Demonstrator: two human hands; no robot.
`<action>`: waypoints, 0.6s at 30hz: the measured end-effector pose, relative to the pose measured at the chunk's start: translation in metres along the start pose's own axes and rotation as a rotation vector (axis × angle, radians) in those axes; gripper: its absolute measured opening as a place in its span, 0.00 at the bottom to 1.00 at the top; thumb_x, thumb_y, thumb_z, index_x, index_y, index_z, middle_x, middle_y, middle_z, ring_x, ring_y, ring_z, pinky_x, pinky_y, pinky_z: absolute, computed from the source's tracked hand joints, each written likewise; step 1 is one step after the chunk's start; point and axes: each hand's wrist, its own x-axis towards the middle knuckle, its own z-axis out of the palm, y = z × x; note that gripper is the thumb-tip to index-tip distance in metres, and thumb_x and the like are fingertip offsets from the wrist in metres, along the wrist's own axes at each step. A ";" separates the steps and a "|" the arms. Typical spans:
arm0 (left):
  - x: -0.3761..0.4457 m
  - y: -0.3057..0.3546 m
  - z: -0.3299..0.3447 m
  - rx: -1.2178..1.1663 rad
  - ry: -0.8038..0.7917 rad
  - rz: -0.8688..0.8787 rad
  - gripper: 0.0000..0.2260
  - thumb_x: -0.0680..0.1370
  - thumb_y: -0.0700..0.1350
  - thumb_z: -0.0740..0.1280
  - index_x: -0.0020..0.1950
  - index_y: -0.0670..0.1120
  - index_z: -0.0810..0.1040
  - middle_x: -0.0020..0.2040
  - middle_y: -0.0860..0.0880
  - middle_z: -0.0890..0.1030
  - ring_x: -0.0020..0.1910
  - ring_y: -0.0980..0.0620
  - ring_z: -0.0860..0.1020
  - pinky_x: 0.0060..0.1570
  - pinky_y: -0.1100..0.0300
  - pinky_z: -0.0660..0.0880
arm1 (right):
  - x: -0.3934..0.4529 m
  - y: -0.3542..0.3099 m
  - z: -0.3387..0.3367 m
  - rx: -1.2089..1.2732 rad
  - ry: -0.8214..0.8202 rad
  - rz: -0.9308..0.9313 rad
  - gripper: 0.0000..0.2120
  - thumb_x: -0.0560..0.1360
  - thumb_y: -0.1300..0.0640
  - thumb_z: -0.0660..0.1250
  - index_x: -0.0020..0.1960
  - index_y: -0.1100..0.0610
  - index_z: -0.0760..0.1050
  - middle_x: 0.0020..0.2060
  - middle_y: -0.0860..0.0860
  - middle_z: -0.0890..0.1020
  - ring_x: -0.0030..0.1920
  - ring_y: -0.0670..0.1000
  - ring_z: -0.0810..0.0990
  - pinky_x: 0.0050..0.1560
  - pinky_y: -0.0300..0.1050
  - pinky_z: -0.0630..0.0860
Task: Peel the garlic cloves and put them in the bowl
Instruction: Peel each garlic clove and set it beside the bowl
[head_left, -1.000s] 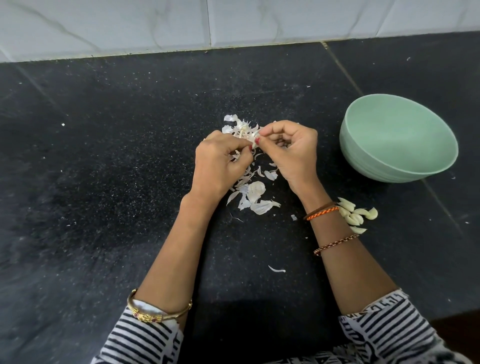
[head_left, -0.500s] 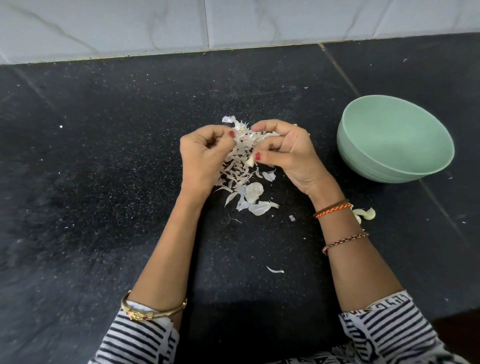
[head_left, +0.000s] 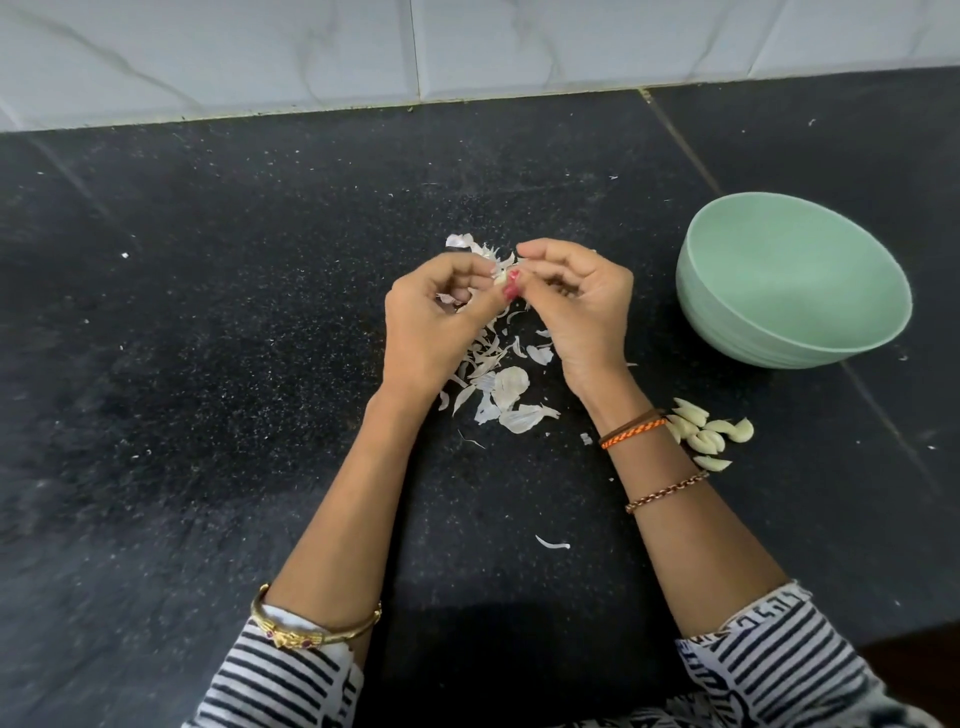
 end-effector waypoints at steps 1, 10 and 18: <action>0.000 0.000 0.001 -0.004 0.001 0.001 0.07 0.70 0.43 0.74 0.44 0.52 0.79 0.37 0.57 0.81 0.36 0.57 0.76 0.38 0.61 0.75 | -0.001 -0.001 0.001 0.012 -0.002 0.010 0.10 0.69 0.71 0.70 0.47 0.60 0.79 0.34 0.45 0.82 0.40 0.42 0.82 0.48 0.38 0.77; 0.000 0.011 0.004 -0.442 0.062 -0.215 0.04 0.69 0.43 0.69 0.34 0.49 0.83 0.31 0.54 0.81 0.35 0.58 0.74 0.36 0.68 0.70 | 0.004 -0.008 0.002 0.502 0.015 0.365 0.11 0.73 0.73 0.62 0.42 0.58 0.76 0.29 0.46 0.81 0.32 0.41 0.76 0.35 0.32 0.71; 0.002 0.007 0.003 -0.364 0.140 -0.177 0.12 0.76 0.40 0.66 0.32 0.47 0.80 0.28 0.55 0.77 0.28 0.58 0.68 0.31 0.65 0.66 | 0.003 0.005 0.001 -0.109 -0.059 -0.125 0.07 0.73 0.65 0.67 0.49 0.59 0.80 0.42 0.45 0.81 0.44 0.42 0.79 0.45 0.35 0.74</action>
